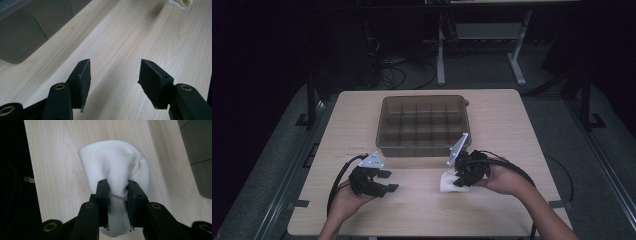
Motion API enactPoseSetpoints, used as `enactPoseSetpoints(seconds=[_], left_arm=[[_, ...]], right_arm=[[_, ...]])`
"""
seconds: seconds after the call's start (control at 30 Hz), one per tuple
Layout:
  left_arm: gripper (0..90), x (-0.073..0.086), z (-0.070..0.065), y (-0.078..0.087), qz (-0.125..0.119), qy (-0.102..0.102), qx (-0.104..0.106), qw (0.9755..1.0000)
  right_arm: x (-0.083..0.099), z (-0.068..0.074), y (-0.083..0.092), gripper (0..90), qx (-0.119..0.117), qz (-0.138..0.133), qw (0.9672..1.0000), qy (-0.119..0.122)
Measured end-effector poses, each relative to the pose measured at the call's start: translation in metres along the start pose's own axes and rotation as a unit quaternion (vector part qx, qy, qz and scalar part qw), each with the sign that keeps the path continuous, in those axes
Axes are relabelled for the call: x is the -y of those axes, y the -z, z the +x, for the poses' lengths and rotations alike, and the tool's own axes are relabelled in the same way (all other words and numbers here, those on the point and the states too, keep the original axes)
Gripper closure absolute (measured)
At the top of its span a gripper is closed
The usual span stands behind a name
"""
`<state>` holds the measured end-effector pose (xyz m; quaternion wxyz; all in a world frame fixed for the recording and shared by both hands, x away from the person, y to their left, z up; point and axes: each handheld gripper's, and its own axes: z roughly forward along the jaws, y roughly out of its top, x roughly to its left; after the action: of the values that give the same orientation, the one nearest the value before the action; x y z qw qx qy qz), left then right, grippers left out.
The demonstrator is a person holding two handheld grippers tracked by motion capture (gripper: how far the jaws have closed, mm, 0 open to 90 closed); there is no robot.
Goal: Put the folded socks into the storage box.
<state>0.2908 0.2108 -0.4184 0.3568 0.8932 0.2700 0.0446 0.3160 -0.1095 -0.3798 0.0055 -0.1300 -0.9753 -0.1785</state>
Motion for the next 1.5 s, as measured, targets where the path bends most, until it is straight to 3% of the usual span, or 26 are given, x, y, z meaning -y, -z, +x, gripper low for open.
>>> enactPoseSetpoints(seconds=[1.5], left_arm=[[38.9, 0.002, 0.006, 0.004, -0.006, 0.011, -0.004, 0.9999]], right_arm=[[-0.007, -0.016, 0.022, 72.9, 0.007, 0.009, 0.9999, -0.009]])
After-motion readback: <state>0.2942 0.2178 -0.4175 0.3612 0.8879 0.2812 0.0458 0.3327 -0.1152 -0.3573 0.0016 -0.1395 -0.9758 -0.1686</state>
